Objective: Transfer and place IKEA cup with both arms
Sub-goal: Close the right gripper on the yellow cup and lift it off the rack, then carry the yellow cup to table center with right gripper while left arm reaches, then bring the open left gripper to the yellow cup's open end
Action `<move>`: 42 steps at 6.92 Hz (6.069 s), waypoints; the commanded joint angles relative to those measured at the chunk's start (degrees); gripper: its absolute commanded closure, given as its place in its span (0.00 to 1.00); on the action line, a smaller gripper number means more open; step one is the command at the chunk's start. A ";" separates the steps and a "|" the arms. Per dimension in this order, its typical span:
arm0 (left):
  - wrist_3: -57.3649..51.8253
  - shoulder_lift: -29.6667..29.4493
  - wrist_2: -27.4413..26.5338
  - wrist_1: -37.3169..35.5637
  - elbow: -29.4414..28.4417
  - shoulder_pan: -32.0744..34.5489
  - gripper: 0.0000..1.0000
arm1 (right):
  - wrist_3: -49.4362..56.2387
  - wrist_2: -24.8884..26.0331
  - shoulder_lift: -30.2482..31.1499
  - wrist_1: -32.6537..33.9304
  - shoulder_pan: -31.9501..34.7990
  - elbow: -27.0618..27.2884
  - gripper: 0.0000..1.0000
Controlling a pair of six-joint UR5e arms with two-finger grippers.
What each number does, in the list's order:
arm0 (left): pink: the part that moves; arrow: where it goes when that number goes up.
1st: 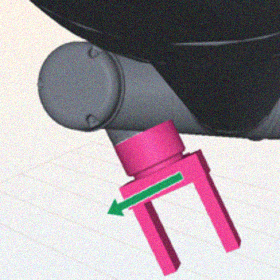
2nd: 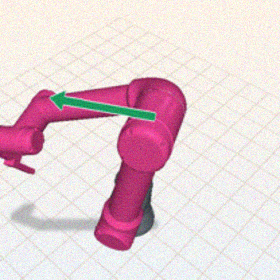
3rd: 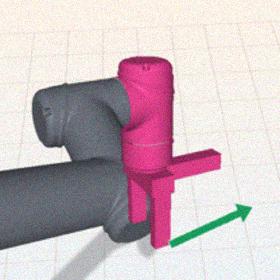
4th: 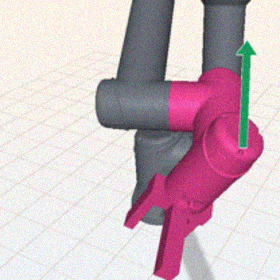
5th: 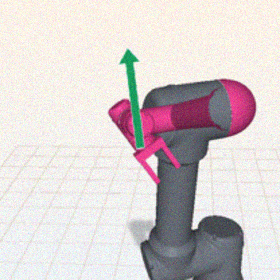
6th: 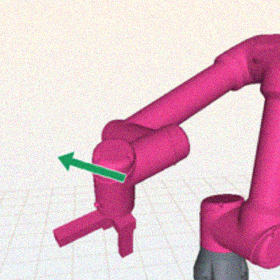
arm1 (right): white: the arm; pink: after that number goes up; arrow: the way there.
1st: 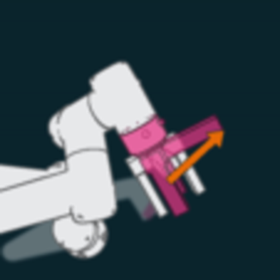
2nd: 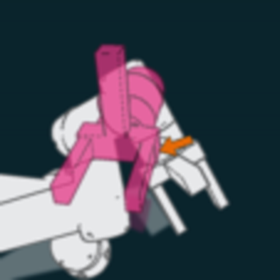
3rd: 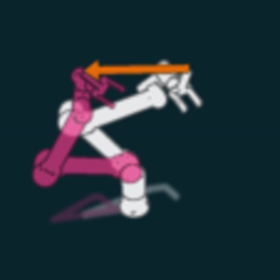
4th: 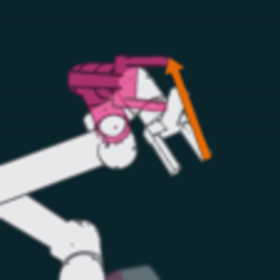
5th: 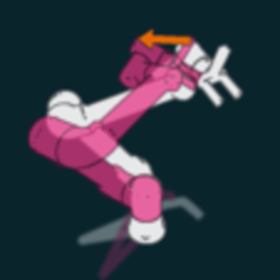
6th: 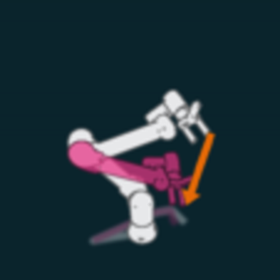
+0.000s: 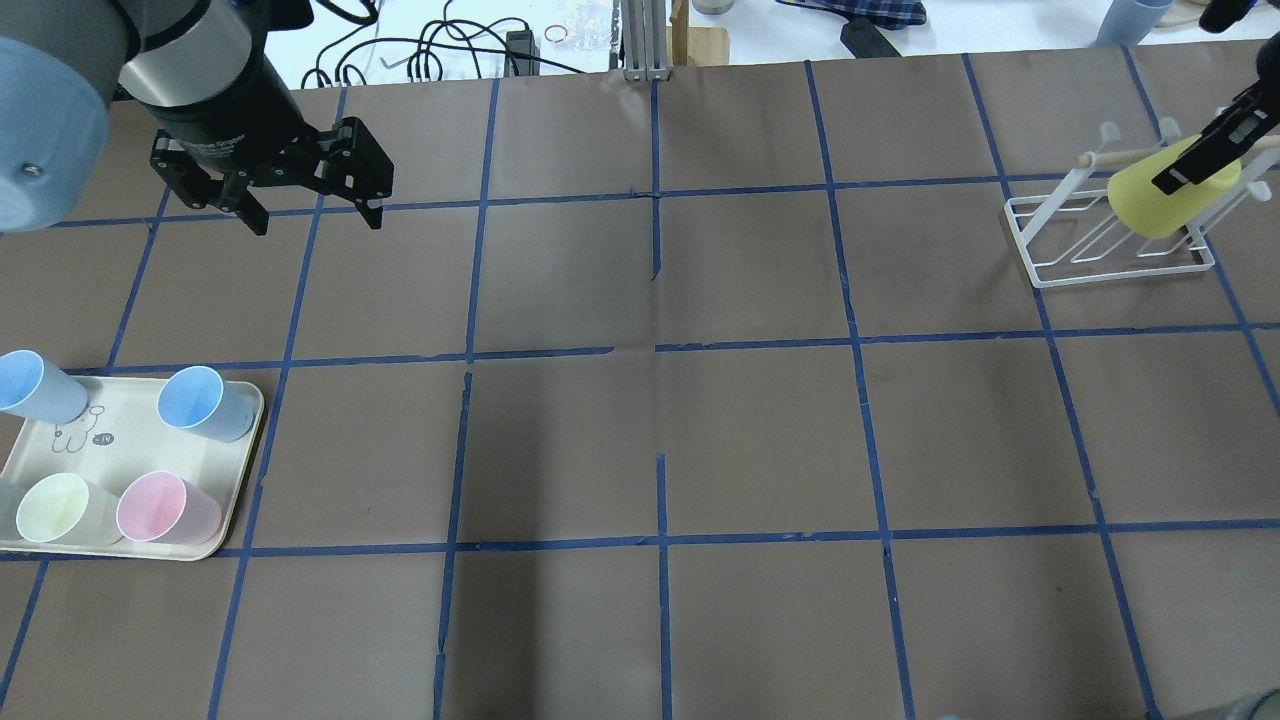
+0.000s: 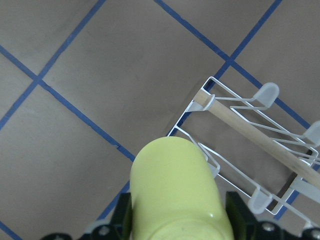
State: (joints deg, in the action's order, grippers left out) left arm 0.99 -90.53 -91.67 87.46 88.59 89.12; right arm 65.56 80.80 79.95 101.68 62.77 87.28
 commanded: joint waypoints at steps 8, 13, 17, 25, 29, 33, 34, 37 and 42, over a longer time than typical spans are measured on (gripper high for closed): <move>-9.81 1.67 37.99 -0.35 14.98 -11.48 0.00 | -55.45 -26.84 1.35 -1.05 20.99 1.67 0.51; -18.39 -3.15 78.62 -0.53 25.41 -14.98 0.00 | -55.45 -34.86 -0.57 -0.70 23.79 1.67 0.52; -18.30 -7.73 91.22 -0.89 25.67 -10.55 0.00 | -55.37 -52.31 -1.64 -0.17 23.89 5.71 0.52; -18.74 -16.17 91.49 -6.60 24.88 -7.92 0.00 | -56.95 -52.59 -1.99 2.47 23.89 5.80 0.50; -18.56 -17.75 96.23 -9.76 24.88 -6.77 0.05 | -56.95 -52.76 -1.99 2.47 23.89 5.80 0.50; -17.51 -18.98 99.41 -13.01 24.79 -4.48 0.04 | -56.86 -52.76 -2.25 3.17 23.89 6.06 0.50; -17.51 -19.94 99.41 -13.28 24.36 -4.57 0.03 | -56.86 -52.85 -2.25 3.08 23.89 6.06 0.50; -16.98 -20.74 99.75 -14.33 23.74 -2.73 0.06 | -56.24 -52.94 -2.52 3.17 23.98 6.33 0.50; -17.16 -20.21 101.34 -16.34 24.35 -2.28 0.49 | -56.86 -53.38 -3.05 4.14 24.86 6.24 0.47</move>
State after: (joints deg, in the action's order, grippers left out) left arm -16.01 -110.85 9.70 72.09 112.59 86.82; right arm 8.85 27.42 76.94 105.74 87.60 93.52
